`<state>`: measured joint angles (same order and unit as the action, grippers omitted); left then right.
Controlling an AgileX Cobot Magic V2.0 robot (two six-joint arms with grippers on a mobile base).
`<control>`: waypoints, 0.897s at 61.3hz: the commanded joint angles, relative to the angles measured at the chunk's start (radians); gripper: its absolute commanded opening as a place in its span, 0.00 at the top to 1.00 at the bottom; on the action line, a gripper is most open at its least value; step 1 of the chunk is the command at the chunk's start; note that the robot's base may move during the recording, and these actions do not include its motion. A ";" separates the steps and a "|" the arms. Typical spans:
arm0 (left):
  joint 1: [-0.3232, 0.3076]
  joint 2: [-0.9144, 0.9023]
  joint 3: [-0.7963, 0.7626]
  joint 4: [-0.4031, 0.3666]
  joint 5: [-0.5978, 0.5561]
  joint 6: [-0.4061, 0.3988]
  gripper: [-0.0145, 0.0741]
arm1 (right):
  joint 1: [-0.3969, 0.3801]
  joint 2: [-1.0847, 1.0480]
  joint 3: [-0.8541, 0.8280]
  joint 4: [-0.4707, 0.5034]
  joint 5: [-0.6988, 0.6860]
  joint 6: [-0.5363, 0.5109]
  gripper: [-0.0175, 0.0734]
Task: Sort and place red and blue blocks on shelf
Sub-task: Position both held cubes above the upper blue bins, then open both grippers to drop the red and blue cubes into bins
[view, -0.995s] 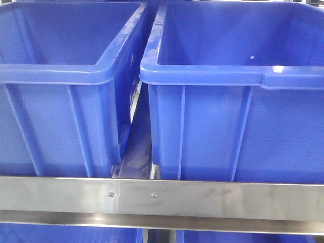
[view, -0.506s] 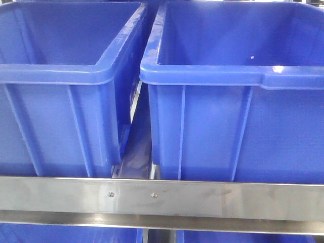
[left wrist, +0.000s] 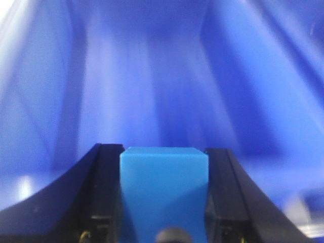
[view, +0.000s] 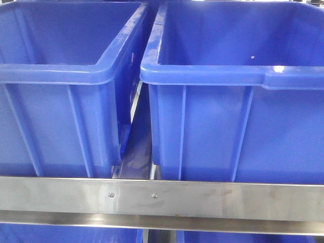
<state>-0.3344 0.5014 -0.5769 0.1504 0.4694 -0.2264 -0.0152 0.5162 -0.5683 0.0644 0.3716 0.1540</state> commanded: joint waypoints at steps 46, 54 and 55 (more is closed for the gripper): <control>-0.002 0.657 -0.413 0.046 -0.191 -0.008 0.67 | 0.079 0.461 -0.247 0.004 -0.178 -0.015 0.71; -0.002 0.661 -0.413 0.046 -0.196 -0.008 0.53 | 0.079 0.461 -0.247 0.004 -0.178 -0.015 0.48; -0.002 0.661 -0.413 0.046 -0.198 -0.008 0.51 | 0.079 0.461 -0.247 0.004 -0.179 -0.015 0.45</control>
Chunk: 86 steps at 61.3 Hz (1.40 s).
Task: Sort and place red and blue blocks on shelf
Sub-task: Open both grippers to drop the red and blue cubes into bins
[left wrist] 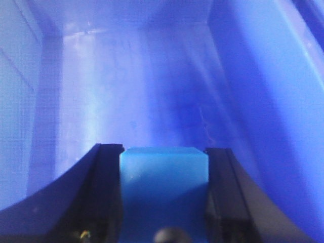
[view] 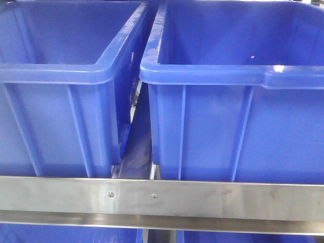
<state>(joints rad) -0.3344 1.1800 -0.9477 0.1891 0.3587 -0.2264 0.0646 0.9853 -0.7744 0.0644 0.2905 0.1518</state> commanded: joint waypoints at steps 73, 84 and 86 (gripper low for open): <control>-0.002 -0.308 0.174 -0.067 -0.066 -0.008 0.68 | -0.001 -0.238 0.020 0.016 0.066 -0.011 0.73; -0.002 -0.543 0.351 -0.067 -0.078 -0.008 0.68 | -0.001 -0.443 0.172 0.016 0.128 -0.011 0.73; -0.002 -0.586 0.373 -0.069 -0.076 -0.008 0.68 | -0.001 -0.476 0.196 0.016 0.134 -0.011 0.73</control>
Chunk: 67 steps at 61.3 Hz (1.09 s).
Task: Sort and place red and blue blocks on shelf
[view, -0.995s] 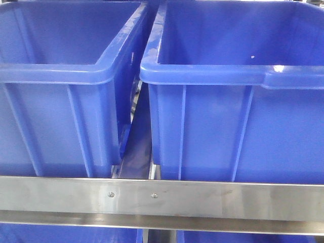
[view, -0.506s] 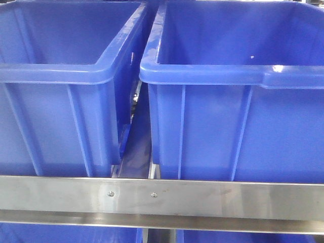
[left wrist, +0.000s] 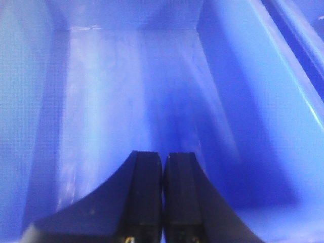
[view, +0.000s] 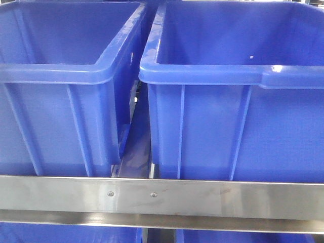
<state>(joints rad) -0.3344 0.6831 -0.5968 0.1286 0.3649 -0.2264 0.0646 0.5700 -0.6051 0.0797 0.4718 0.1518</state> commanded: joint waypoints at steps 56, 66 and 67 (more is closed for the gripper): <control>-0.002 -0.259 0.132 -0.016 -0.005 -0.009 0.68 | -0.001 -0.198 0.136 0.002 -0.085 -0.011 0.73; -0.002 -0.259 0.132 -0.016 -0.005 -0.009 0.68 | -0.001 -0.198 0.136 0.002 -0.078 -0.011 0.73; -0.002 -0.259 0.132 -0.016 -0.005 -0.009 0.68 | -0.001 -0.198 0.136 0.002 -0.078 -0.011 0.73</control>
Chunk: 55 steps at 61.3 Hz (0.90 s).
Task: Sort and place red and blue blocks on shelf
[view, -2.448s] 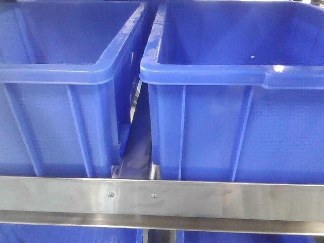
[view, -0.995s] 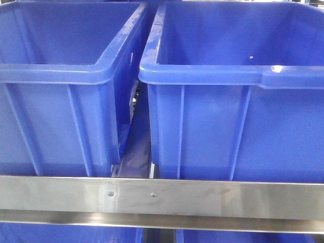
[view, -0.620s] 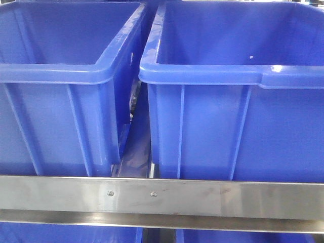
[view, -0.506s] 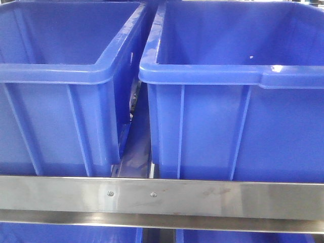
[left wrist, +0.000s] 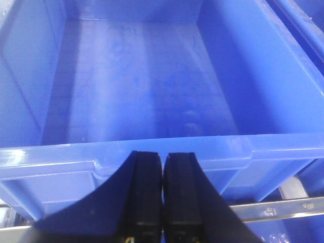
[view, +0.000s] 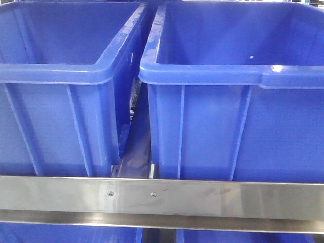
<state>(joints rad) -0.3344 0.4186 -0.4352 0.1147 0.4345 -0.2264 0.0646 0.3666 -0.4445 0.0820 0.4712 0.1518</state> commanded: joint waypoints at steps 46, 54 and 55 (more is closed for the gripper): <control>-0.002 0.006 -0.030 -0.002 -0.075 -0.009 0.68 | -0.006 -0.063 0.056 -0.058 -0.159 -0.013 0.73; -0.002 0.006 -0.030 -0.002 -0.075 -0.009 0.68 | -0.006 -0.151 0.208 -0.038 -0.309 -0.013 0.73; -0.002 0.006 -0.030 -0.002 -0.075 -0.009 0.68 | -0.006 -0.169 0.232 -0.033 -0.328 -0.013 0.73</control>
<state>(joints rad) -0.3344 0.4186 -0.4352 0.1147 0.4360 -0.2264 0.0646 0.2417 -0.2574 0.0416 0.3134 0.1514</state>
